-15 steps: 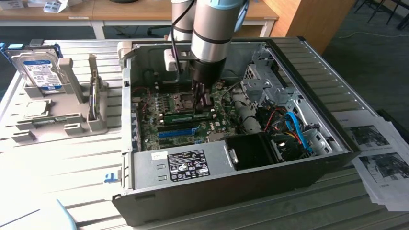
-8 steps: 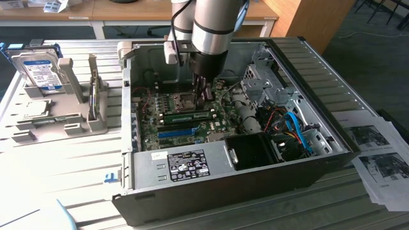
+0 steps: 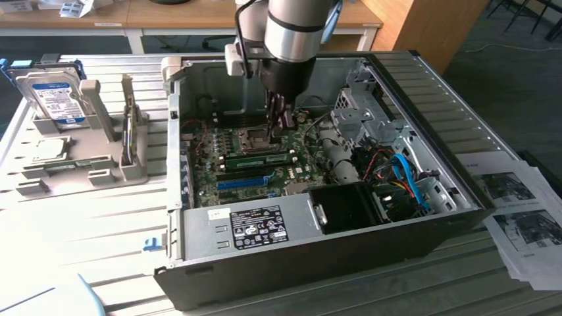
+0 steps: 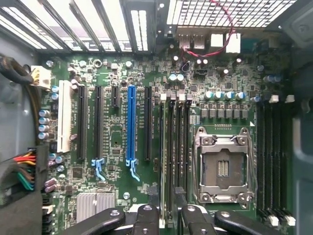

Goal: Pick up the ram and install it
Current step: 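Insert the ram into the slot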

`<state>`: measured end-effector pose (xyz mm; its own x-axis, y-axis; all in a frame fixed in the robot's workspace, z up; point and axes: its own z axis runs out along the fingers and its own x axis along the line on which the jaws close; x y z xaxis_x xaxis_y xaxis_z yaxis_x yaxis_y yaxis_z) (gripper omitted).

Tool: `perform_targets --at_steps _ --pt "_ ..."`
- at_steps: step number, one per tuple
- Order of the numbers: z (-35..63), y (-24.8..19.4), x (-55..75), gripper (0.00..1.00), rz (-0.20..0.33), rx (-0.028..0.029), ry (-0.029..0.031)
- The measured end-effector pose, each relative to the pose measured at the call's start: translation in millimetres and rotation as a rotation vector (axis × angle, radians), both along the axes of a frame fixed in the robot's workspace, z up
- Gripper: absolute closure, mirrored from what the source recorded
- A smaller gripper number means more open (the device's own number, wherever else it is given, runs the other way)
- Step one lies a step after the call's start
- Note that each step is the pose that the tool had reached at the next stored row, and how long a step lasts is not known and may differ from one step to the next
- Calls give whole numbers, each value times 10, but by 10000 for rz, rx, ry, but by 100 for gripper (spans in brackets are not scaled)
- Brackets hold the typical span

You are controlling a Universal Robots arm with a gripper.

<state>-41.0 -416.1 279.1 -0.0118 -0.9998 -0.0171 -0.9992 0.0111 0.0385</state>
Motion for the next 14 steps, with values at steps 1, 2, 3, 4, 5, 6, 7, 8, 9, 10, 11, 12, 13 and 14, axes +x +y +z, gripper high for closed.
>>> perform_targets --at_steps 1,2,3,4,5,6,7,8,9,10,11,12,13,14 --pt "28 0 0 75 0 -2 0" --pt "55 0 0 75 0 -5 1" --pt "82 0 0 75 0 -6 1" --pt "106 0 0 75 0 -7 1" --pt "127 0 0 75 0 -7 0" --pt "148 0 0 75 0 -9 1" --pt "169 0 0 75 0 -8 0" --pt "190 0 0 75 0 -7 1" --pt "210 0 0 75 0 -8 0" --pt "232 0 0 75 0 -9 1" --pt "256 0 0 75 0 -8 0" --pt "282 0 0 75 0 -10 1" --pt "307 0 0 75 0 -9 1" --pt "333 0 0 75 0 -10 1"
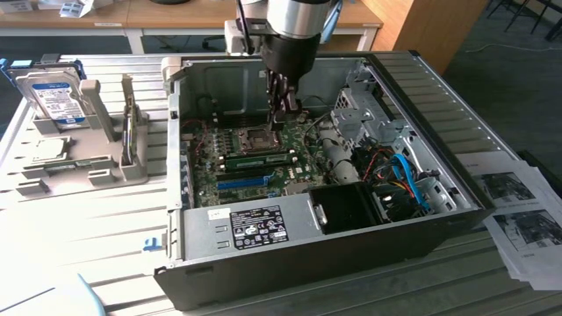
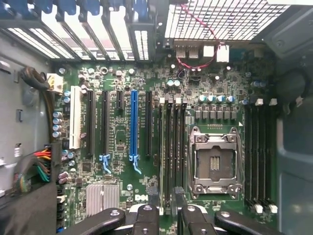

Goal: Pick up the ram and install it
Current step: 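Insert the ram into the slot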

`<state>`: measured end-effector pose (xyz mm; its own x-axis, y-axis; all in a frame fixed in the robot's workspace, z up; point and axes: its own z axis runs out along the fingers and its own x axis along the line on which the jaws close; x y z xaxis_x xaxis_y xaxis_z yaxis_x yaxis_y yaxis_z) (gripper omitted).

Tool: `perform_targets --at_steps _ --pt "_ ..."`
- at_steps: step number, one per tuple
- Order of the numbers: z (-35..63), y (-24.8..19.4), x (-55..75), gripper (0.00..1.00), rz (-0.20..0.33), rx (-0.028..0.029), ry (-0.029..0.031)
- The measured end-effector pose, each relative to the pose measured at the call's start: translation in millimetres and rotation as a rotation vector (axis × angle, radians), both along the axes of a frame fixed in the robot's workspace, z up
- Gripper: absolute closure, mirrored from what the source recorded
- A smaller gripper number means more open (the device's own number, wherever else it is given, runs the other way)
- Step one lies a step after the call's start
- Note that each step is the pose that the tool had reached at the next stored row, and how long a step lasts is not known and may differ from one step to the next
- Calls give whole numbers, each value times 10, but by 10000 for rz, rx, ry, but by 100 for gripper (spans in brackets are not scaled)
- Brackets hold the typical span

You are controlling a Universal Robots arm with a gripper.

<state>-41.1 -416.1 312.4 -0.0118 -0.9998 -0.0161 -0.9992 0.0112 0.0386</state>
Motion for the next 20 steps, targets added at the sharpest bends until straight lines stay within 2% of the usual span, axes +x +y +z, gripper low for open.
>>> perform_targets --at_steps 9,20 --pt "240 0 0 75 0 -1 0" --pt "454 0 0 75 0 2 -1"
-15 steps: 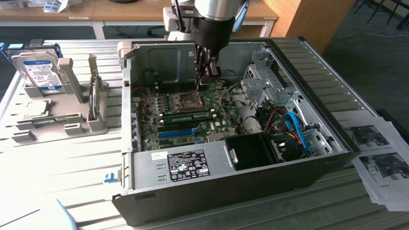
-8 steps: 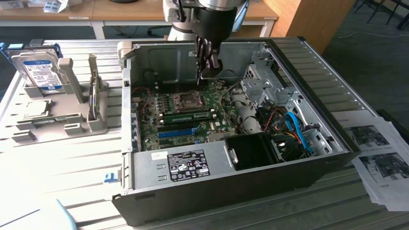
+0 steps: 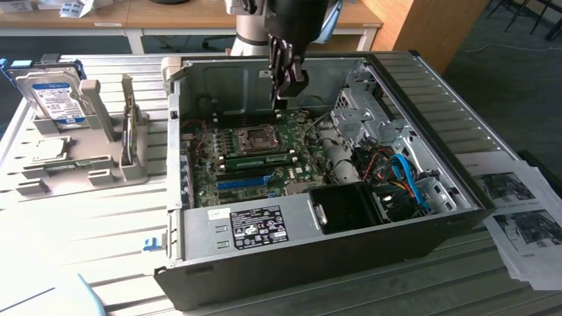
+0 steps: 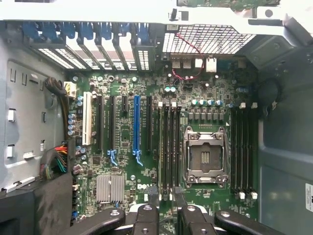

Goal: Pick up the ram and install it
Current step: 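Insert the ram into the slot, then press down the ram until it locks into place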

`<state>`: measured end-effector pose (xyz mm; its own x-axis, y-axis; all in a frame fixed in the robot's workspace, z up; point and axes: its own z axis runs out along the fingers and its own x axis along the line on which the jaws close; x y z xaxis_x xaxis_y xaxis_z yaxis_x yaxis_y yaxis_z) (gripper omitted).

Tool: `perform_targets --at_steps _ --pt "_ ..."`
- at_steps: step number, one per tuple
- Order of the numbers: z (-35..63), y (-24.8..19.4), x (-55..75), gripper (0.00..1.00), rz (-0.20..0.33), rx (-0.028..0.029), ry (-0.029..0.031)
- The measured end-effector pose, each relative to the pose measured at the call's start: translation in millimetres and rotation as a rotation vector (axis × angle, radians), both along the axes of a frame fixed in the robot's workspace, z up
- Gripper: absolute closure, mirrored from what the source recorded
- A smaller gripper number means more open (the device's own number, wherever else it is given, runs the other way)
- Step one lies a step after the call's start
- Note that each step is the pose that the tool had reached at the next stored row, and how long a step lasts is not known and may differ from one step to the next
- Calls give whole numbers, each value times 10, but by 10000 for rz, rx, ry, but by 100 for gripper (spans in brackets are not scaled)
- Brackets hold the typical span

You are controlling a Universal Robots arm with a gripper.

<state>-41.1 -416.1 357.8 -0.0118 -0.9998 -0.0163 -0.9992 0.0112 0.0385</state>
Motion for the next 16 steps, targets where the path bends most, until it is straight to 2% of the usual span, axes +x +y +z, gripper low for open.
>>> perform_targets --at_steps 14,15,16 --pt "1 0 0 75 0 -2 0" --pt "1 0 0 77 0 -2 1" --pt "1 0 0 84 0 -2 1"
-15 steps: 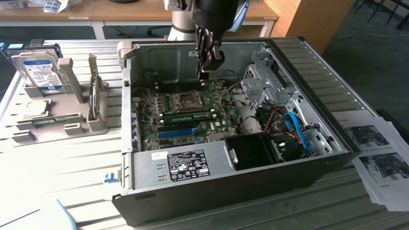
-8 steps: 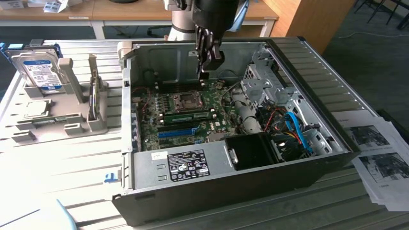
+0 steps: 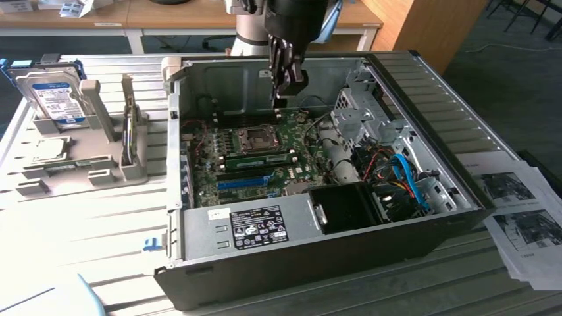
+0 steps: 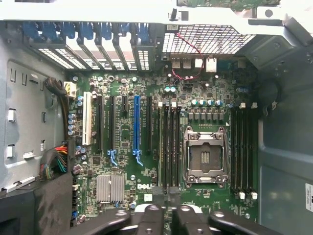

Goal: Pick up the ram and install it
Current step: 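Press down the ram until it locks into place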

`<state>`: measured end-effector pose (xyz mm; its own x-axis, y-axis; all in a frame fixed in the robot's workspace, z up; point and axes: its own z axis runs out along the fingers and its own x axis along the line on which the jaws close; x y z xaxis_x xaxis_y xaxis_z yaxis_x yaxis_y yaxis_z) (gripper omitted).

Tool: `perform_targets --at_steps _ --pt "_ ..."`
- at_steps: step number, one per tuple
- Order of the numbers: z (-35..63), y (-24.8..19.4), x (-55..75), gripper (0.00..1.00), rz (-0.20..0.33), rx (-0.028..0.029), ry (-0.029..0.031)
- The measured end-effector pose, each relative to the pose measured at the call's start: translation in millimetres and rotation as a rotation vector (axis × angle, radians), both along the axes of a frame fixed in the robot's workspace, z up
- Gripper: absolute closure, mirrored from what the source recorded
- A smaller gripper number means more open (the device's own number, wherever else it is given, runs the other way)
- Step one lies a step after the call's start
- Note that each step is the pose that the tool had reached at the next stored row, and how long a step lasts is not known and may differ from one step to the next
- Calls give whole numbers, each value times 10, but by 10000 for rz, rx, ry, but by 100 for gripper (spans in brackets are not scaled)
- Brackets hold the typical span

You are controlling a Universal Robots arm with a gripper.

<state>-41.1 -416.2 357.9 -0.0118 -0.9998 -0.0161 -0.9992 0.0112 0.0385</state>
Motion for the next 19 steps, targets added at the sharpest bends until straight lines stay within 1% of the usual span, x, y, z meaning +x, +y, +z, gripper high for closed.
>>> perform_targets --at_steps 1,2,3,19 --pt "0 0 0 84 0 0 0" --pt "0 0 0 90 0 0 0" --pt "0 0 0 91 0 0 0" --pt "0 0 15 91 0 3 0"
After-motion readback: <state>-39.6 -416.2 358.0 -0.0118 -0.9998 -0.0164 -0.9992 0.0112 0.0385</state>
